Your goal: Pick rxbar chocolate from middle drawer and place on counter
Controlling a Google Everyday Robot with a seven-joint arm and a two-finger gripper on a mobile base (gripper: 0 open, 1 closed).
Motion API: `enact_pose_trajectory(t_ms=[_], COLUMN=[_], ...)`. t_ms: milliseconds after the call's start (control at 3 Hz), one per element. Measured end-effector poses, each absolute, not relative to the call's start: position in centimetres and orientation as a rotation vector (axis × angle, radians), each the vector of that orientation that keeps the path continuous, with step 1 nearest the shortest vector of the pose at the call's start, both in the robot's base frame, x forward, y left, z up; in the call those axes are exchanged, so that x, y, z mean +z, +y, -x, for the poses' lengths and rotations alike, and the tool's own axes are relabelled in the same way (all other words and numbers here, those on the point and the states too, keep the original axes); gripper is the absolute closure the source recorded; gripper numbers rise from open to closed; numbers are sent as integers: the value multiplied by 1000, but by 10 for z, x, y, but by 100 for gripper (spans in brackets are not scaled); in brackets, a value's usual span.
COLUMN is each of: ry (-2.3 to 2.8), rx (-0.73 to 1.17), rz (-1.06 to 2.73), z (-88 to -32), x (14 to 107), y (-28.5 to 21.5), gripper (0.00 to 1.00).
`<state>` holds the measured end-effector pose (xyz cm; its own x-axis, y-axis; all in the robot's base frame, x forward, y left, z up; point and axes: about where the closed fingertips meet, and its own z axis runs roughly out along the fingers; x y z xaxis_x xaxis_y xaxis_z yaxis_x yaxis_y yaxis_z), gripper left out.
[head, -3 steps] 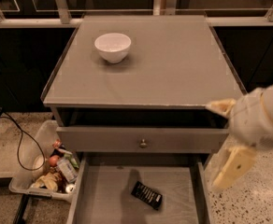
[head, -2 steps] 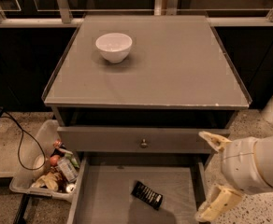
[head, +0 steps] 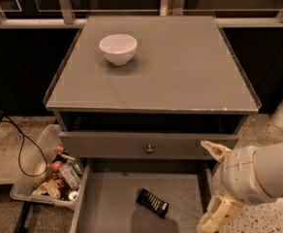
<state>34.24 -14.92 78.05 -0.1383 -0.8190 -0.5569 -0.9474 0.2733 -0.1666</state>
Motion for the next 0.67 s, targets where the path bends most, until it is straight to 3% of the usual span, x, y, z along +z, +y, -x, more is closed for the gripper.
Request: enact_pose_trajectory(t_ms=[667], ry=[2132], rx=[306], rz=[1558], z=[-349], x=[669], y=[-157], gripper=[0])
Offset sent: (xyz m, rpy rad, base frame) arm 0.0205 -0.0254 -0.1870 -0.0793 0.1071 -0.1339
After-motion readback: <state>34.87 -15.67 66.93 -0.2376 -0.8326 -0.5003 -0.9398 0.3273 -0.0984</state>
